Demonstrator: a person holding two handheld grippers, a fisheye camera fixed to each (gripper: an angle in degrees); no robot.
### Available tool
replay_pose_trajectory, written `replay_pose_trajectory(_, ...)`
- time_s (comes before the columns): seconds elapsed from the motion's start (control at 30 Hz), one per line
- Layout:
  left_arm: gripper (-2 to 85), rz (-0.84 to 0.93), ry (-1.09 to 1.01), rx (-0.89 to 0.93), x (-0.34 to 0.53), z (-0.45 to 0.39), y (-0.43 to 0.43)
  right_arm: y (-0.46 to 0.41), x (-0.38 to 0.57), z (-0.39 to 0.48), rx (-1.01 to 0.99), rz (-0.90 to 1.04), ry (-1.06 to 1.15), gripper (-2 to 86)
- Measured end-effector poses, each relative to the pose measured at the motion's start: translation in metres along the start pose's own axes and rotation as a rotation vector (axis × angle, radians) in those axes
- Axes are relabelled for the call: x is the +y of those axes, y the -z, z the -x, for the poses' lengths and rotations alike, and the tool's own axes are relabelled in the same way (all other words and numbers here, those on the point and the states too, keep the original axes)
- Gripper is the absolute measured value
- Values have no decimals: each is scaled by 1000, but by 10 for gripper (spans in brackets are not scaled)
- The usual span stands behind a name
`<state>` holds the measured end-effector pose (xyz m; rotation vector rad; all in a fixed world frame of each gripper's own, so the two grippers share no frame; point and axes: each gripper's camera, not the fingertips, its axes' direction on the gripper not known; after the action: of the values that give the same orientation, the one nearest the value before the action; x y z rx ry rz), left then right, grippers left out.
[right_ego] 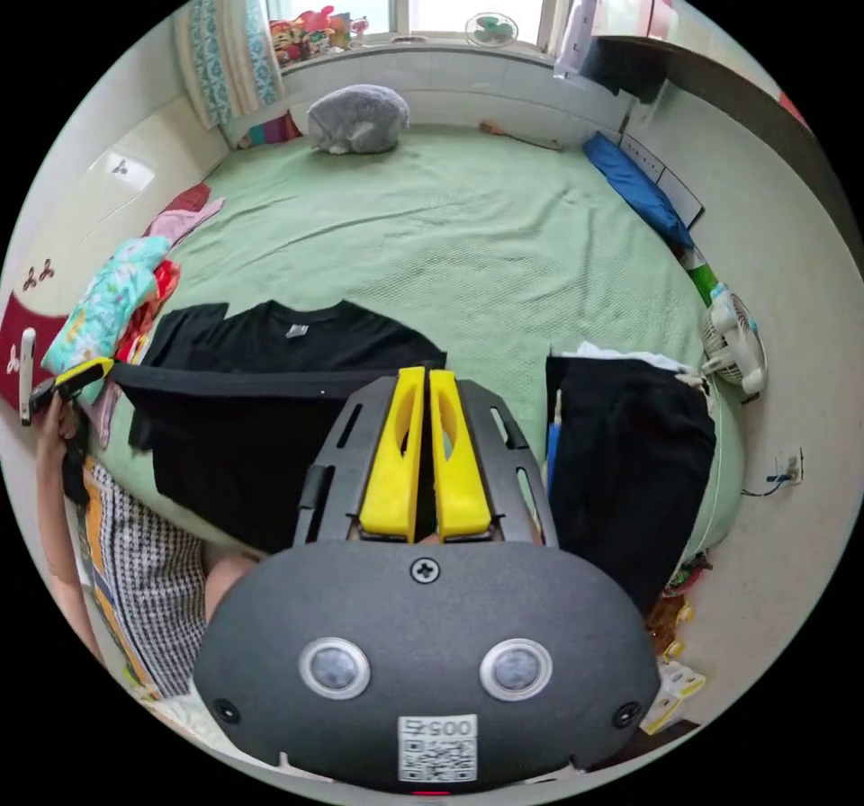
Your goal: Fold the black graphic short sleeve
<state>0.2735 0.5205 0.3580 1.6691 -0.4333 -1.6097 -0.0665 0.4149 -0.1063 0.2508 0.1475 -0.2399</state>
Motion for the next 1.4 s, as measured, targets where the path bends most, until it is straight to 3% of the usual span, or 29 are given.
replay_pose_trajectory(0.07,45,-15,62,-10,-36,6,-28,-29,-38,1,-15,-10,-37,-12)
replay_pose_trajectory(0.2,154,-16,224,-58,-81,20,-90,-84,-85,-6,52,23,-201,-1)
replay_pose_trajectory(0.3,157,-24,187,2,-79,14,-121,-99,-82,-9,-3,-7,-157,42)
replay_pose_trajectory(0.5,156,15,-74,57,-11,-37,-162,-130,-16,-17,-25,144,102,76)
replay_pose_trajectory(0.67,160,63,-125,116,53,-70,-182,-132,38,-44,-237,220,79,96)
replay_pose_trajectory(0.8,135,106,-102,99,81,-89,-211,-136,61,-44,-283,247,104,60)
replay_pose_trajectory(0.93,14,106,-67,-106,86,-105,-236,-133,65,-43,-249,203,108,-7)
replay_pose_trajectory(1.2,-2,218,-20,-225,105,-128,-266,-126,99,-43,-302,307,98,-12)
replay_pose_trajectory(1.3,6,208,-27,-258,115,-144,-266,-127,121,-40,-319,318,115,-5)
replay_pose_trajectory(1.4,34,126,-109,-178,122,-185,-253,-122,137,-42,-248,306,172,-1)
